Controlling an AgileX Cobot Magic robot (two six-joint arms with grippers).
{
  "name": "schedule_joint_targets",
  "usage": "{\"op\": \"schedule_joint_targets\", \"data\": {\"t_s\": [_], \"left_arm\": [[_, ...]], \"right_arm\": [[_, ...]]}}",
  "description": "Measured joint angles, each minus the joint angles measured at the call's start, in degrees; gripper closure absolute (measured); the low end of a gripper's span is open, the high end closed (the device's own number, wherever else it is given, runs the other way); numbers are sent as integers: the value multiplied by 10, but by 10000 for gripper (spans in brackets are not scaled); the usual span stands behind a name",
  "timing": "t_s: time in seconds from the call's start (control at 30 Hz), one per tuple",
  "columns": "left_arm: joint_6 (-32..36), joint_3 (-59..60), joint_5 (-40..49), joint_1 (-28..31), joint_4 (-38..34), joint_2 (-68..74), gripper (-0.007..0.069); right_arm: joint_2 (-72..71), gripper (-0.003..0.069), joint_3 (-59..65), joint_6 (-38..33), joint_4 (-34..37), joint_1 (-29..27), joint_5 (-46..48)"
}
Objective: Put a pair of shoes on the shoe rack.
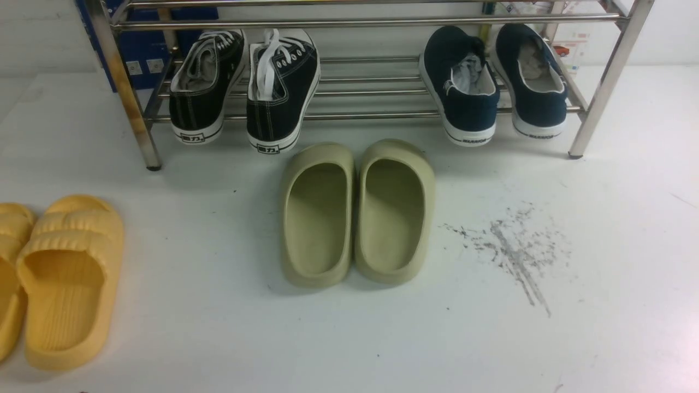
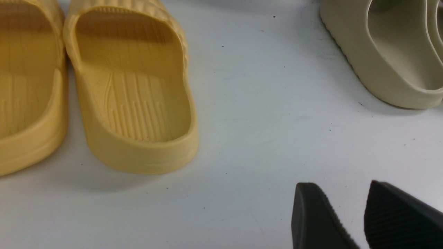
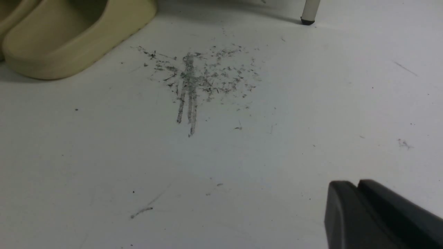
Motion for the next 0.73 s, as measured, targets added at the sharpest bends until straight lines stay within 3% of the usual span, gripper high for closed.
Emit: {"op": "schedule_joint_targets", "data": {"t_s": [0.73], "left_arm": [[0, 0, 0, 0, 0, 0, 386]], "right_arm": [[0, 551, 0, 0, 1, 0, 0]]}}
